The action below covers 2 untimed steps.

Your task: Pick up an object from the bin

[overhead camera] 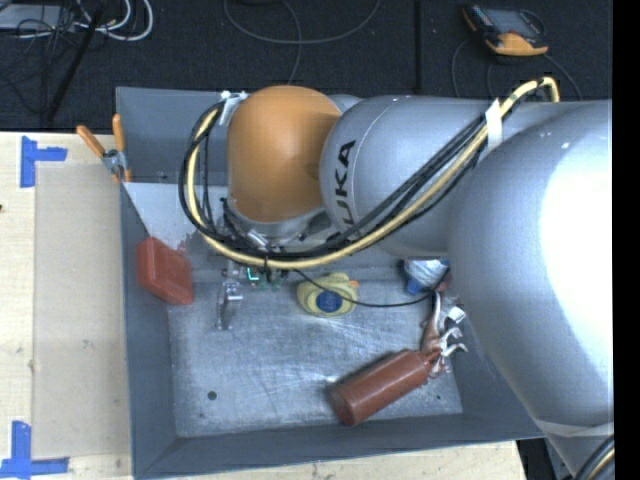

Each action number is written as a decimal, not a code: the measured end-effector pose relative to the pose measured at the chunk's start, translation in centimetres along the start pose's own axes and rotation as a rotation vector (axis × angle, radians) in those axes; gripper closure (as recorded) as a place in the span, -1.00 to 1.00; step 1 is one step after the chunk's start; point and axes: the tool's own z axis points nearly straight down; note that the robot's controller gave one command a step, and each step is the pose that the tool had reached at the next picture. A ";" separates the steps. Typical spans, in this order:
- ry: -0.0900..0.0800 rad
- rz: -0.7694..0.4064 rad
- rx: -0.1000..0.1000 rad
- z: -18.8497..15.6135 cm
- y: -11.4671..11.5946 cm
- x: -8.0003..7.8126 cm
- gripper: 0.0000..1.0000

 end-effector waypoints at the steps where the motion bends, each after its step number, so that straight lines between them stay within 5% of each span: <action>1: -0.007 0.003 -0.001 -0.4 -0.1 -0.2 -1.00; 2: -0.007 -0.129 0.001 -1.6 0.7 0.4 -1.00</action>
Offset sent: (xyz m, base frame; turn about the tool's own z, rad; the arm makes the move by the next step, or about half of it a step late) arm -0.0111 0.0164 0.0326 -0.2723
